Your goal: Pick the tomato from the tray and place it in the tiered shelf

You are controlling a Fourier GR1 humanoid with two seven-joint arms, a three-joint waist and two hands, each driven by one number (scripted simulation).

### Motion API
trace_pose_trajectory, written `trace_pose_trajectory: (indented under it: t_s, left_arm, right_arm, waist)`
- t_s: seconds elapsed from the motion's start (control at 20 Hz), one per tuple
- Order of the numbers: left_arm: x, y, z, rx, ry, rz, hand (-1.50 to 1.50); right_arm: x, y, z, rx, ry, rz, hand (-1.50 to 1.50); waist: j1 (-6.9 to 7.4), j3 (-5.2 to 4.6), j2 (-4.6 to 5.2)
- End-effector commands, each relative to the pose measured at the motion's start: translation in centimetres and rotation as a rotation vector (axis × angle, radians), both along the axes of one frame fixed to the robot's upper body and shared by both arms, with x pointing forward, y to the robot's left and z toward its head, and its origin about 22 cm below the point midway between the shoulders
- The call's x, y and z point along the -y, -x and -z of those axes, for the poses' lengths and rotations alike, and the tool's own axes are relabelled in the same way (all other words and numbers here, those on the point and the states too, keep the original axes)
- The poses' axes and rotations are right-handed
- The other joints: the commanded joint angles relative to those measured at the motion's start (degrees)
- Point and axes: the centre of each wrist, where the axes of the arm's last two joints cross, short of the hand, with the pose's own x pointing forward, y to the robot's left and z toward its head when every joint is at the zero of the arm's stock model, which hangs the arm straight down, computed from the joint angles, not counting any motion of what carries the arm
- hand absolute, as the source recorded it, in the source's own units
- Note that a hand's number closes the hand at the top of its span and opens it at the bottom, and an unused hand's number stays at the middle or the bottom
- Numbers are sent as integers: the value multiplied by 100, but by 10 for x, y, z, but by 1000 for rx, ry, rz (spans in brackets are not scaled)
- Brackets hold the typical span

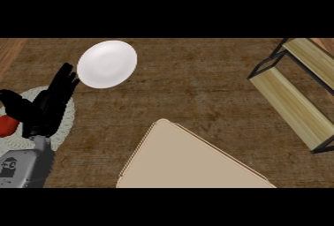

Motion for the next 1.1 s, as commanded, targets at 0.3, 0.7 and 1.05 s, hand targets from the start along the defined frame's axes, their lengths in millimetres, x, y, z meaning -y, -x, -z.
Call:
trace_pose_trajectory:
  t_s: [0.3, 0.7, 1.05]
  left_arm:
    - [4, -7, -22, 22, 3, 8, 0]
    - [1, -3, 2, -1, 6, 16, 0]
    - [11, 1, 3, 15, 0, 33, 0]
  right_arm:
    - [107, -11, 16, 3, -35, -8, 150]
    - [137, -20, 24, -5, -26, -5, 150]
    - [168, -38, 47, 56, -54, 186, -150]
  waist:
    - [88, -5, 17]
    - [87, -8, 15]
    - [124, -6, 19]
